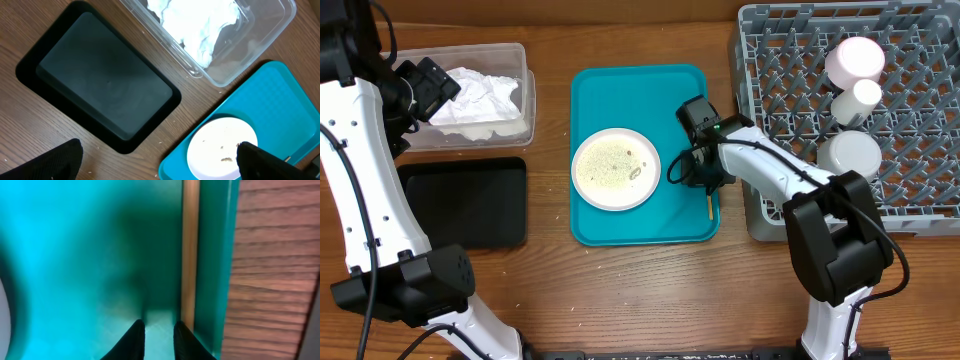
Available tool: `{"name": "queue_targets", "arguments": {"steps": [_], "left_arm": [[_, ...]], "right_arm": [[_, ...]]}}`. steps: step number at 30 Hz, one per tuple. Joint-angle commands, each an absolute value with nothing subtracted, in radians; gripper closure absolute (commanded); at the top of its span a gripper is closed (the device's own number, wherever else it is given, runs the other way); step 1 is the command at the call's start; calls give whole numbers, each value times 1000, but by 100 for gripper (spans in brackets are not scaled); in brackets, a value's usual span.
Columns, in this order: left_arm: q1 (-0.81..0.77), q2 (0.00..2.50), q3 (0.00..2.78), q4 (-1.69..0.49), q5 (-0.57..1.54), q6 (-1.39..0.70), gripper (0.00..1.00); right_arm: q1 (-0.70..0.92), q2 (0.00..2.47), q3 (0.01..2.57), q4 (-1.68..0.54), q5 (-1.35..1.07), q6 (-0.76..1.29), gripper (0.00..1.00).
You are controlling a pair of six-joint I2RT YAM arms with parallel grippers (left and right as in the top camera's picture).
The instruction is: Sort waste into correct bins and load items into the dishwasher
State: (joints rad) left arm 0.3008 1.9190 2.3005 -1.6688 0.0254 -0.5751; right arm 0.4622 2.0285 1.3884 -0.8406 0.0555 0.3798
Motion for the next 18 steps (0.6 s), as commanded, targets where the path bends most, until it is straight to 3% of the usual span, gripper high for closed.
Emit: {"name": "queue_targets", "arguments": {"steps": [1,18], "left_arm": [[300,1924,2310,-1668,19,-587,0],[300,1924,2310,-1668,19,-587,0]], "right_arm": [[459,2026,1359,-826,78,393,78],[460,2009,1528,-953,25,385,78]]}}
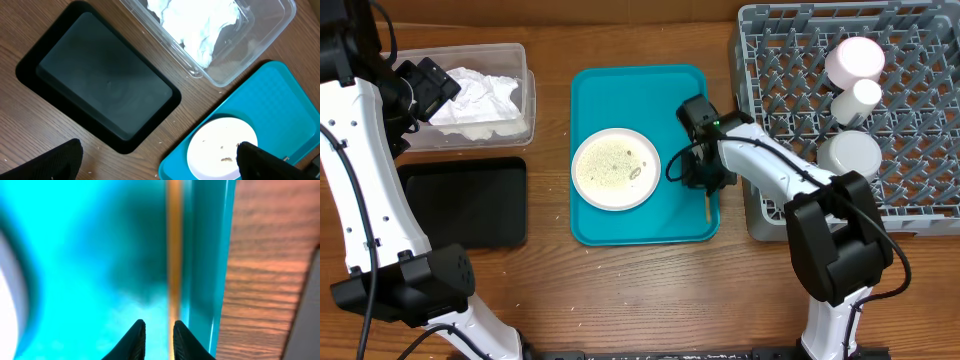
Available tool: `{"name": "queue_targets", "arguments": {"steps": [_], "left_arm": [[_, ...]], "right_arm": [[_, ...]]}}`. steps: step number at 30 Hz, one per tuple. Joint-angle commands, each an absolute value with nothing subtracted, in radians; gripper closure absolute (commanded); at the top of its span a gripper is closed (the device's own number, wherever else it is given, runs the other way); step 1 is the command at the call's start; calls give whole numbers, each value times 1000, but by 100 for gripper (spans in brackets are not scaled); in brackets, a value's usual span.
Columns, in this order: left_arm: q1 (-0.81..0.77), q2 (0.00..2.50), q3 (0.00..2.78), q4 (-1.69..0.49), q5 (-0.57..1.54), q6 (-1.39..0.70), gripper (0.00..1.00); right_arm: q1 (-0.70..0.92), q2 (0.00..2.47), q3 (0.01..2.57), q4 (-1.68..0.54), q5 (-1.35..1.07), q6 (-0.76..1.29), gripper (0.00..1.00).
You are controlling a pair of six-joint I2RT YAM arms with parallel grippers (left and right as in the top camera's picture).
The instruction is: Sort waste into correct bins and load items into the dishwasher
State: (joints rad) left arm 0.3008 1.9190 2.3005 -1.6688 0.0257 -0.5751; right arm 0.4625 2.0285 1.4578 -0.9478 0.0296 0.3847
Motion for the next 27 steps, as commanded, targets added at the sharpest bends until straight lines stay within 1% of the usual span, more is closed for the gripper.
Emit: {"name": "queue_targets", "arguments": {"steps": [1,2,3,5,9,16,21,27], "left_arm": [[300,1924,2310,-1668,19,-587,0],[300,1924,2310,-1668,19,-587,0],[300,1924,2310,-1668,19,-587,0],[300,1924,2310,-1668,19,-587,0],[300,1924,2310,-1668,19,-587,0],[300,1924,2310,-1668,19,-587,0],[300,1924,2310,-1668,19,-587,0],[300,1924,2310,-1668,19,-587,0]], "right_arm": [[460,2009,1537,-953,25,379,78],[460,2009,1541,-950,24,369,78],[459,2009,1542,-945,26,361,75],[453,2009,1542,-943,36,350,74],[450,2009,1528,-926,55,337,74],[455,2011,1421,-816,46,328,75],[493,2011,1411,-805,32,272,75],[534,2011,1411,-806,70,273,73]]}}
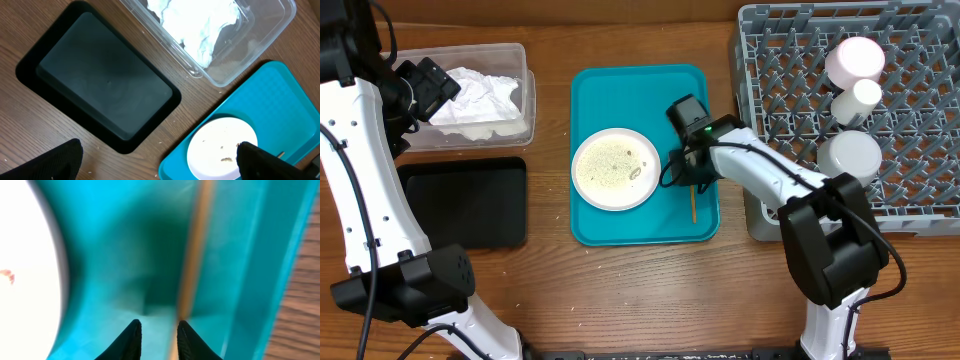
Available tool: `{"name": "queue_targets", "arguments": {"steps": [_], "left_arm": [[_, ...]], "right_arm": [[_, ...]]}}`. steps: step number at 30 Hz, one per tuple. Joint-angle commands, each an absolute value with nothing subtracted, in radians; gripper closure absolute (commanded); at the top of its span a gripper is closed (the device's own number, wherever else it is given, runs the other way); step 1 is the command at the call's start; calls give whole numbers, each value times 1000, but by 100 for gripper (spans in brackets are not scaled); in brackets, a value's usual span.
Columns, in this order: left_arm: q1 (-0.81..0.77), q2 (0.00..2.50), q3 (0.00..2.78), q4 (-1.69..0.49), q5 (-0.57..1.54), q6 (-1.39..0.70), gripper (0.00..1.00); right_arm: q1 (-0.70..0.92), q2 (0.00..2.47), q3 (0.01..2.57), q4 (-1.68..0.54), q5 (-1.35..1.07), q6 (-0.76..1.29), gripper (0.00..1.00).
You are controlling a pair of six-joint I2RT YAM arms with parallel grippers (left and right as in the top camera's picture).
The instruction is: Sort waste into correct bins and load items into the dishwasher
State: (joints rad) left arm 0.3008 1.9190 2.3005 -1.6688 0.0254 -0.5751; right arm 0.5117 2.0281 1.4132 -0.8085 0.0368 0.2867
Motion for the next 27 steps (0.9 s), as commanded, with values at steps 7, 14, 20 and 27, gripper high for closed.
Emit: {"name": "queue_targets", "arguments": {"steps": [7,14,20,27], "left_arm": [[300,1924,2310,-1668,19,-587,0],[300,1924,2310,-1668,19,-587,0],[300,1924,2310,-1668,19,-587,0],[300,1924,2310,-1668,19,-587,0]], "right_arm": [[530,2012,1411,-813,231,307,70],[528,2012,1411,-809,239,306,69],[527,2017,1411,-799,262,306,69],[515,2073,1411,-784,264,299,68]]}}
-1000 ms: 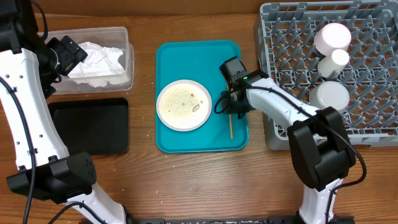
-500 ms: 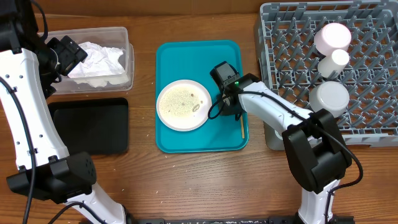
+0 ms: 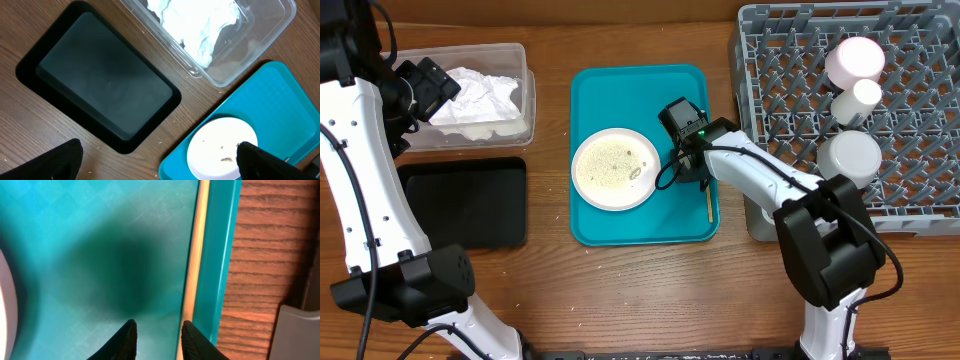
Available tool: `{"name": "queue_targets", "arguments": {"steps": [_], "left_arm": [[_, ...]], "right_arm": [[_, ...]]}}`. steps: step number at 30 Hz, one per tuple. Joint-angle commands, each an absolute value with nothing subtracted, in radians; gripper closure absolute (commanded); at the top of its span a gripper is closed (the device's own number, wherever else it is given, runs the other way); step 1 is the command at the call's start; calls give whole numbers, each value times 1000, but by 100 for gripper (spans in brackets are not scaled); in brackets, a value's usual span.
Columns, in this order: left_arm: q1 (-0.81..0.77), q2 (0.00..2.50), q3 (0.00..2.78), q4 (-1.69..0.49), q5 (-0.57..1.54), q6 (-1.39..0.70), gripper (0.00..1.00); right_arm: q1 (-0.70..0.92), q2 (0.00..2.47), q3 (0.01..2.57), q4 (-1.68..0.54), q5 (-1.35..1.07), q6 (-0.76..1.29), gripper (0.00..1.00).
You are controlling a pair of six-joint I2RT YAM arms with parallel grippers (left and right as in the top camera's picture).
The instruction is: Sort waste into correct bins and load items into the dishwasher
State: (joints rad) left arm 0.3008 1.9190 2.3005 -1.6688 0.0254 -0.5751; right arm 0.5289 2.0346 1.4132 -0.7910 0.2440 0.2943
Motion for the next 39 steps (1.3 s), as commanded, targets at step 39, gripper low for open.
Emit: {"name": "queue_targets", "arguments": {"steps": [39], "left_arm": [[300,1924,2310,-1668,19,-587,0]], "right_arm": [[484,2085,1584,-853,164,290,96]]}}
